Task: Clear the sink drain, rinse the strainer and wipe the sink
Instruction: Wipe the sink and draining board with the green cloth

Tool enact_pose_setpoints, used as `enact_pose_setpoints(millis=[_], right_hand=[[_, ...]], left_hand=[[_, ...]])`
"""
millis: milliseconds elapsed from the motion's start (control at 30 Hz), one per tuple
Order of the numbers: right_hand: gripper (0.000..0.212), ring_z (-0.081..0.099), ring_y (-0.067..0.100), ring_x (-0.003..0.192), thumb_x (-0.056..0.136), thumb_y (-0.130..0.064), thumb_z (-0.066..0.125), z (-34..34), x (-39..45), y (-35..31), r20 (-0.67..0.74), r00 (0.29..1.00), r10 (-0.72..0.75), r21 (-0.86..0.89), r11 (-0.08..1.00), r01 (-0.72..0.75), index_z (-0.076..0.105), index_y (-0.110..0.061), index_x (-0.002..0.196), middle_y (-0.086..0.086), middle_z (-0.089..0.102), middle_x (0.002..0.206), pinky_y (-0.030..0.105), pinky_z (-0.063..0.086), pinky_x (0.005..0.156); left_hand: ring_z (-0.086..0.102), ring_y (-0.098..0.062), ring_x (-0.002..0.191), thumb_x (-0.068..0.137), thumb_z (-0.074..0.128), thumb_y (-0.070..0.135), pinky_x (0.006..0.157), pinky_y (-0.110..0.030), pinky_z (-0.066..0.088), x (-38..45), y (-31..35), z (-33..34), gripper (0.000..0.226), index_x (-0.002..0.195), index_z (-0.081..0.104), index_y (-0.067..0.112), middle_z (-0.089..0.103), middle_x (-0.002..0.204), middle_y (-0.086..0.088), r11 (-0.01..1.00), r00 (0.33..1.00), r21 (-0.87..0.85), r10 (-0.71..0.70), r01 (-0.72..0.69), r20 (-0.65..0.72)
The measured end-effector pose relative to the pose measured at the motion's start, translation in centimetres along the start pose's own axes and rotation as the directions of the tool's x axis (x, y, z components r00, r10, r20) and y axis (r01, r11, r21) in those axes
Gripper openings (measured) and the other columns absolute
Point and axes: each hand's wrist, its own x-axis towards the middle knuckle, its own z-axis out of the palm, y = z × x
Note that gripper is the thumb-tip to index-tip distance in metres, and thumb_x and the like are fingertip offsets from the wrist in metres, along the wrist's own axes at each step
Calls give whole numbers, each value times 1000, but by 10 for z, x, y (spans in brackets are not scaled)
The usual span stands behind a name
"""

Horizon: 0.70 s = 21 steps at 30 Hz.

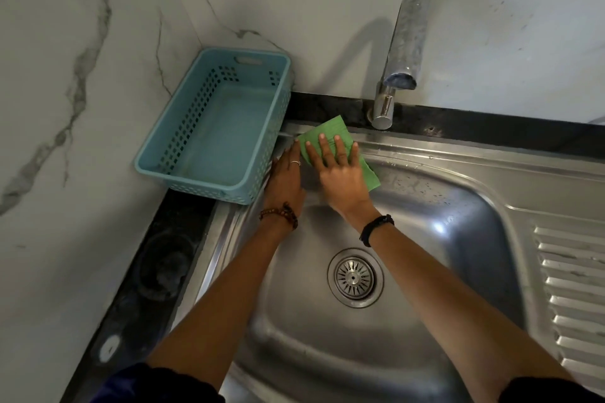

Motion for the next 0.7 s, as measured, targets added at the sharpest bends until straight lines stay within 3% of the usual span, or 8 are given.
enact_pose_setpoints(millis=[67,133,233,333,467,600,700], right_hand=[[67,14,43,142,92,-40,44,-3,-1,-10,2,998,69,55,996,-69,17,-17,149,16,19,155,68,9,108],[69,23,43,139,85,-47,53,-3,-3,-15,-65,993,96,-11,995,-97,34,-16,143,17,29,152,71,12,104],[66,30,41,137,77,-32,69,2,-4,-14,-141,988,65,-159,984,-87,39,-14,132,17,33,150,65,23,106],[58,45,33,130,72,-26,74,1,-3,-16,-213,976,36,-186,979,-77,36,-14,115,10,47,142,52,39,105],[79,44,31,131,73,-31,73,5,-3,-10,-230,973,2,-208,977,-51,35,-29,142,5,44,145,52,42,102],[73,29,37,138,88,-36,57,7,0,-14,-163,983,86,-159,981,-113,18,-24,149,11,28,153,64,31,103],[71,27,40,138,89,-38,54,8,2,-17,-140,984,106,-127,984,-124,20,-22,149,15,27,153,67,26,103]], left_hand=[[32,-30,136,84,52,0,114,-40,25,0,-1,0,66,142,21,1,30,148,-19,999,1000,40,23,-24,14],[33,-30,135,84,53,1,113,-39,27,1,-1,-2,66,142,21,1,31,148,-19,1000,1000,18,3,-3,21],[35,-26,134,77,52,-8,111,-34,31,3,2,-5,79,145,16,8,33,148,-15,999,999,-27,-28,29,44],[36,-26,133,73,58,-9,110,-35,33,2,7,-9,87,145,13,9,33,147,-15,998,996,-33,-56,59,70],[36,-24,133,74,55,-12,110,-34,33,1,13,-12,86,145,12,8,33,148,-13,996,995,-26,-79,80,62],[41,-25,130,77,55,-8,108,-34,36,3,17,-13,85,146,11,12,37,145,-12,991,989,-22,-132,134,65],[44,-24,128,79,53,-8,106,-35,38,4,18,-13,82,146,9,11,39,145,-13,992,989,9,-129,129,74]])
